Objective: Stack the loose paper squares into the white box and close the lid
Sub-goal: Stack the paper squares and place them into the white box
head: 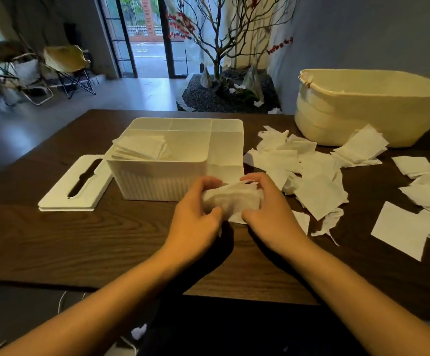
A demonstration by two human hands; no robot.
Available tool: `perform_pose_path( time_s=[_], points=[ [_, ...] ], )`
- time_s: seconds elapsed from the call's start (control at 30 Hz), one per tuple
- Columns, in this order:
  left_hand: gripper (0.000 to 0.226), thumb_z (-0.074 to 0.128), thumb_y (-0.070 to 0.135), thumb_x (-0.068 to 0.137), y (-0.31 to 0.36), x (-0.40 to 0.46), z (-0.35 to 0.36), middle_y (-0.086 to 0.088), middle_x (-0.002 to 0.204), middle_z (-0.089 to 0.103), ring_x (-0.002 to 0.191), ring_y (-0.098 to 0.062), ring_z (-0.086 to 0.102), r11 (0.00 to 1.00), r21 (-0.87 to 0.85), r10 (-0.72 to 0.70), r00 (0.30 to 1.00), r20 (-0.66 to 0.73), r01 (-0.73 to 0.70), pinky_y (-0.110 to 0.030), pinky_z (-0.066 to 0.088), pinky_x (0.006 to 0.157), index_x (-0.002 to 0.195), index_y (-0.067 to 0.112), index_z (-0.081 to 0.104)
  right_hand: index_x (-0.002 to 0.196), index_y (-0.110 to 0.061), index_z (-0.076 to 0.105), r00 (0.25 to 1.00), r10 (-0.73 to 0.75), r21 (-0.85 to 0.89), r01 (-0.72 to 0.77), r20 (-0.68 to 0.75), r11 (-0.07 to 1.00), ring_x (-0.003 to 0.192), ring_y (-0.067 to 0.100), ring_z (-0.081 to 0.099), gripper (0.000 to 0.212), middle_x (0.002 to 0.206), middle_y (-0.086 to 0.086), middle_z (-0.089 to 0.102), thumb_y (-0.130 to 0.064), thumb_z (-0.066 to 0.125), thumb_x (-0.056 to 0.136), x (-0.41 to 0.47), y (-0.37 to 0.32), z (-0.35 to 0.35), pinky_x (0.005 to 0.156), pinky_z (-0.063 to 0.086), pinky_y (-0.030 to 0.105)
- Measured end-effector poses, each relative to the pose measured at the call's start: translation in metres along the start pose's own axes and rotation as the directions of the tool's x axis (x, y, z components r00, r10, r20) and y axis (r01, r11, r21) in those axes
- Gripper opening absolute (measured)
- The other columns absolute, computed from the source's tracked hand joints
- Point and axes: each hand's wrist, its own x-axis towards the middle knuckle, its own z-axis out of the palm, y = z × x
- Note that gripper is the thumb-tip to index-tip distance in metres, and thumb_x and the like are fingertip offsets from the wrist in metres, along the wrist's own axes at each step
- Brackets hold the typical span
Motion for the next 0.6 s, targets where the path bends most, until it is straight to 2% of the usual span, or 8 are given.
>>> perform_pose_path(
  time_s=[0.1,0.17,0.23,0.27,0.33,0.4,0.5,0.6],
  points=[
    [0.039,0.06,-0.003,0.086,0.003,0.003,0.002,0.003,0.105,0.07,0.096,-0.017,0.07,0.999,-0.048,0.022,0.999,-0.027,-0.023,-0.046,0.059,0.087,0.109,0.029,0.06,0.115,-0.035,0.05,0.999,-0.018,0.005,0.019,-0.045,1.0,0.095,0.011,0.06,0.058,0.106,-0.011,0.057,0.01,0.06,0.081,-0.002,-0.002,0.001,0.076,0.056,0.028],
    [0.035,0.063,0.002,0.087,0.003,0.002,0.002,0.007,0.1,0.072,0.092,-0.014,0.07,0.998,0.049,0.045,0.999,0.029,-0.047,-0.046,0.059,0.085,0.108,0.03,0.062,0.115,-0.034,0.049,0.999,-0.044,-0.023,0.044,-0.018,0.999,0.097,0.006,0.059,0.052,0.107,-0.012,0.058,0.006,0.061,0.084,-0.004,-0.003,0.002,0.079,0.056,0.025],
    [0.034,0.063,0.008,0.086,0.006,0.001,-0.001,0.011,0.097,0.072,0.092,-0.01,0.069,0.963,0.244,0.092,0.991,0.098,-0.113,-0.043,0.057,0.084,0.109,0.032,0.063,0.116,-0.034,0.049,0.998,-0.048,-0.068,0.05,0.037,0.996,0.099,0.005,0.06,0.051,0.107,-0.011,0.06,0.005,0.059,0.085,-0.006,-0.001,0.0,0.079,0.056,0.022],
    [0.032,0.065,0.014,0.085,0.012,0.002,-0.004,0.012,0.1,0.071,0.094,-0.011,0.067,0.912,0.381,0.101,0.983,0.151,-0.152,-0.041,0.056,0.085,0.112,0.032,0.061,0.117,-0.035,0.049,0.997,-0.044,-0.083,0.049,0.06,0.995,0.099,0.004,0.06,0.052,0.108,-0.01,0.061,0.005,0.059,0.085,-0.006,-0.002,-0.004,0.076,0.054,0.019],
    [0.035,0.068,0.033,0.087,0.03,0.01,-0.008,0.009,0.109,0.068,0.099,-0.015,0.065,0.724,0.649,0.05,0.957,0.285,-0.232,-0.037,0.054,0.087,0.12,0.03,0.057,0.12,-0.036,0.049,0.994,-0.039,-0.133,0.053,0.1,0.99,0.094,0.003,0.061,0.053,0.107,-0.011,0.061,0.004,0.061,0.086,-0.002,-0.004,-0.016,0.071,0.049,0.014],
    [0.039,0.069,0.043,0.088,0.044,0.021,-0.006,0.008,0.108,0.066,0.096,-0.014,0.063,0.605,0.758,-0.081,0.929,0.362,-0.243,-0.032,0.053,0.085,0.122,0.028,0.057,0.12,-0.036,0.05,0.991,-0.05,-0.206,0.075,0.124,0.976,0.088,0.002,0.062,0.053,0.101,-0.017,0.062,0.001,0.064,0.085,0.002,-0.011,-0.027,0.071,0.048,0.014],
    [0.018,0.07,0.034,0.089,0.047,0.04,0.006,0.008,0.09,0.065,0.084,-0.012,0.062,0.685,0.707,-0.144,0.919,0.368,-0.175,-0.025,0.046,0.069,0.104,0.027,0.064,0.116,-0.033,0.05,0.991,-0.063,-0.267,0.092,0.115,0.959,0.09,0.002,0.061,0.05,0.099,-0.018,0.06,0.0,0.066,0.083,0.012,-0.019,-0.043,0.074,0.05,0.014],
    [0.011,0.065,0.026,0.092,0.037,0.042,0.021,0.007,0.09,0.065,0.086,-0.011,0.062,0.811,0.575,-0.085,0.952,0.293,-0.105,-0.024,0.045,0.066,0.103,0.024,0.063,0.111,-0.032,0.052,0.991,0.06,-0.447,-0.002,0.116,0.895,0.089,0.01,0.059,0.031,0.102,-0.009,0.06,-0.018,0.068,0.089,0.02,-0.02,-0.066,0.08,0.053,0.029]
  ],
)
